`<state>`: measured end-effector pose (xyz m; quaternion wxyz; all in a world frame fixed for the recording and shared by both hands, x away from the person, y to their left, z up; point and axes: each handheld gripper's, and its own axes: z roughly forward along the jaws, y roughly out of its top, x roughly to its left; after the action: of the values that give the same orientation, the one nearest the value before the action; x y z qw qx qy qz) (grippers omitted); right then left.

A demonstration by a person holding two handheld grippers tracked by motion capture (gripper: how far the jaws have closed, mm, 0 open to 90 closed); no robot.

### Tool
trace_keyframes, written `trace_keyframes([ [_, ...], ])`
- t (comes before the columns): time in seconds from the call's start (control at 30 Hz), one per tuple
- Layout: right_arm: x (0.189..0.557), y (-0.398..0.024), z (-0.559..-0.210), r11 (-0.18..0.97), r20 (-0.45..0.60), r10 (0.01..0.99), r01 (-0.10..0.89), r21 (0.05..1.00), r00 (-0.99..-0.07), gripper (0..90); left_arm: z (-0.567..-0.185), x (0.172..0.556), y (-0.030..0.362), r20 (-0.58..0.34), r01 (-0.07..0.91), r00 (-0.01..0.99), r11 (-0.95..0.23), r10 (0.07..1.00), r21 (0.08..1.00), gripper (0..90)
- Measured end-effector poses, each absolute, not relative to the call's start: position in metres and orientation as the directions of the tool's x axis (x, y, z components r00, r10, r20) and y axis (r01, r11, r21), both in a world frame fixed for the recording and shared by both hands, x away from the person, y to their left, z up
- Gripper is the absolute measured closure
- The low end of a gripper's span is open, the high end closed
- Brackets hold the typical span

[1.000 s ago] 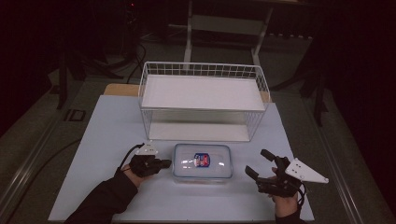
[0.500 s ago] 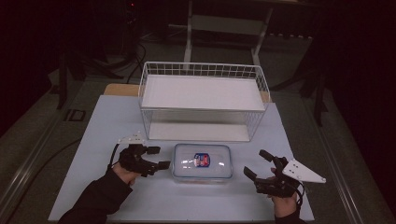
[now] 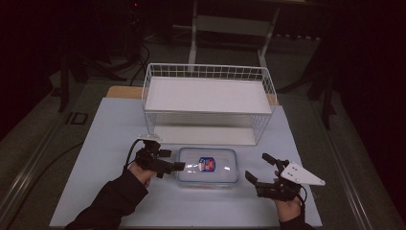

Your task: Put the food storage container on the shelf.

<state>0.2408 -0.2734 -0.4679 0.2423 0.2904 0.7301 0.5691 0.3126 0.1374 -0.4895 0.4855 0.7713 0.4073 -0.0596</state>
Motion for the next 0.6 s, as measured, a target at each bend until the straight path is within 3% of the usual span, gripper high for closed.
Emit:
trace_keyframes([
  [0.43,0.245,-0.27,-0.467,0.158,0.002,0.724,0.169,0.973,-0.69,11.4,-0.507,0.326,0.136,-0.605,0.787,0.558,-0.13,0.568,0.603,7.0],
  [0.6,0.243,-0.269,-0.466,0.137,0.016,0.735,0.172,0.975,-0.678,14.1,-0.517,0.334,0.141,-0.683,0.851,0.474,-0.089,0.556,0.518,11.2],
])
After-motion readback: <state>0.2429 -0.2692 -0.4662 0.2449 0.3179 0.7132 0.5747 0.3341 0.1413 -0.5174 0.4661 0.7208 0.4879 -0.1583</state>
